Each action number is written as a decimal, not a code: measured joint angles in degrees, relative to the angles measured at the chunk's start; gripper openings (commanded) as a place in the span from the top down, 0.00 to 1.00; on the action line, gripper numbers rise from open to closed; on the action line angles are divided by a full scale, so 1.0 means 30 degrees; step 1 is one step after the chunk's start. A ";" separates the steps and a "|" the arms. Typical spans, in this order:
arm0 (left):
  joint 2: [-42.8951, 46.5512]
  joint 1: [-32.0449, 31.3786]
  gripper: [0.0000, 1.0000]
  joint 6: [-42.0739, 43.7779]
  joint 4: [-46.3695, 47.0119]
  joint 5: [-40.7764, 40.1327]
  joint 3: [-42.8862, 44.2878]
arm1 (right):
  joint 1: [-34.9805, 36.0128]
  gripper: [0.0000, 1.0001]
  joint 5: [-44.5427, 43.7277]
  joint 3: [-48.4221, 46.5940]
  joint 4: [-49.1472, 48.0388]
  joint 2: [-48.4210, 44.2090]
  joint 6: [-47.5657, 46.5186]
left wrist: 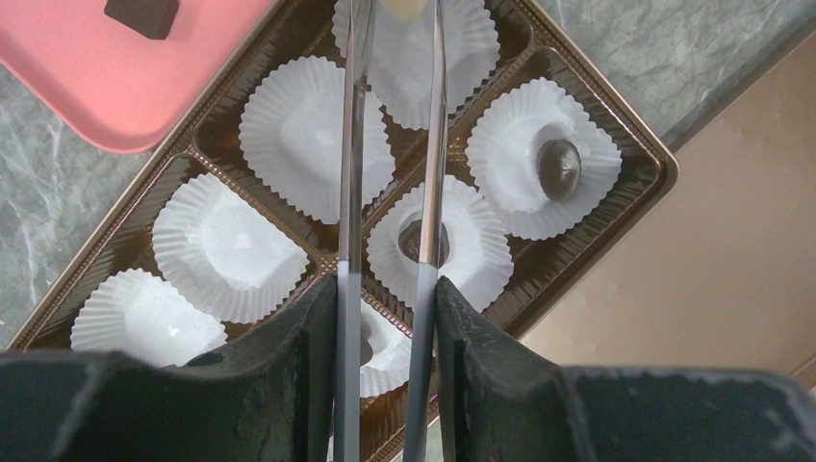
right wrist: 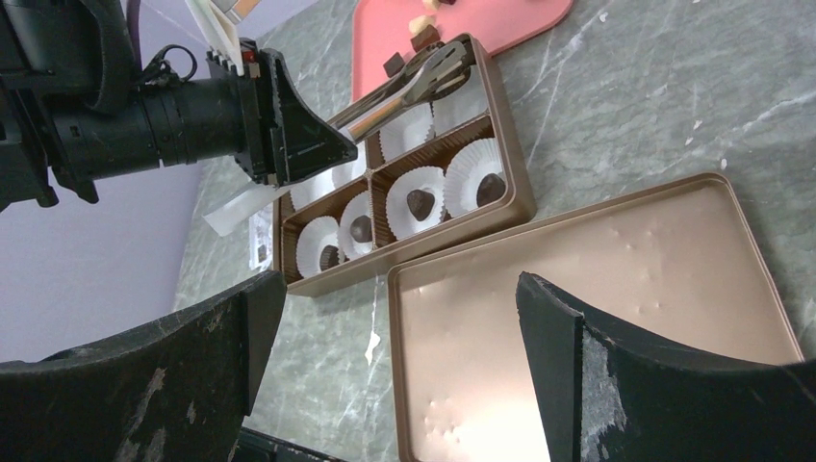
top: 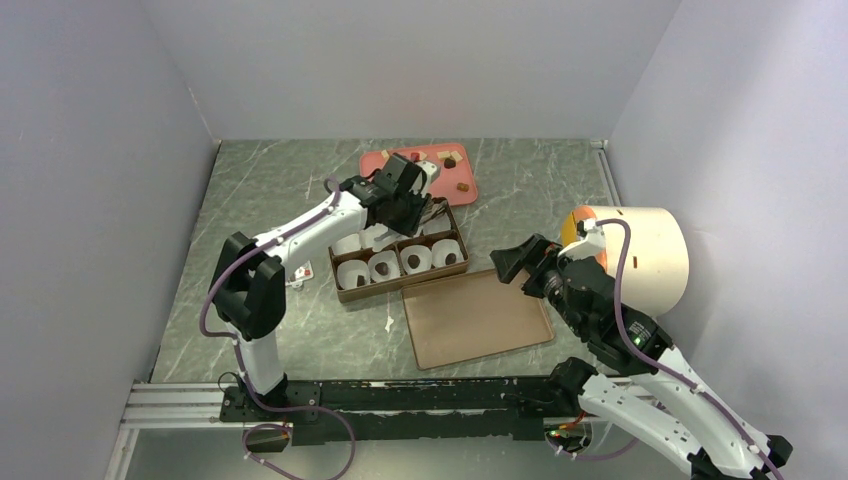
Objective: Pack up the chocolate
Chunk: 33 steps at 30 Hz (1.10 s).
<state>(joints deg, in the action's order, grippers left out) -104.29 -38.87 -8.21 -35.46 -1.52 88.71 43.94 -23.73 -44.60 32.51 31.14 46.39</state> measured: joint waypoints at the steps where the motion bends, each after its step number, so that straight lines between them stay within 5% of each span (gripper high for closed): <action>1: 0.0007 0.0000 0.72 0.0000 0.0000 -0.0036 0.0000 | 0.0000 0.04 0.0000 0.0000 0.0007 -0.0044 0.0044; 22: 0.0321 -0.0131 0.57 0.0102 -0.0612 -0.0131 -0.0109 | 0.0000 0.04 0.0007 0.0000 0.0007 -0.0015 0.0117; 33: 0.0321 -0.0131 0.60 0.0219 -0.0699 -0.0182 -0.0087 | 0.0000 0.05 0.0007 0.0000 0.0007 0.0036 0.0109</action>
<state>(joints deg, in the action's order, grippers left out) -103.33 -39.27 -7.55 -37.56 -2.07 88.44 43.94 -23.70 -44.60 32.53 31.24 46.72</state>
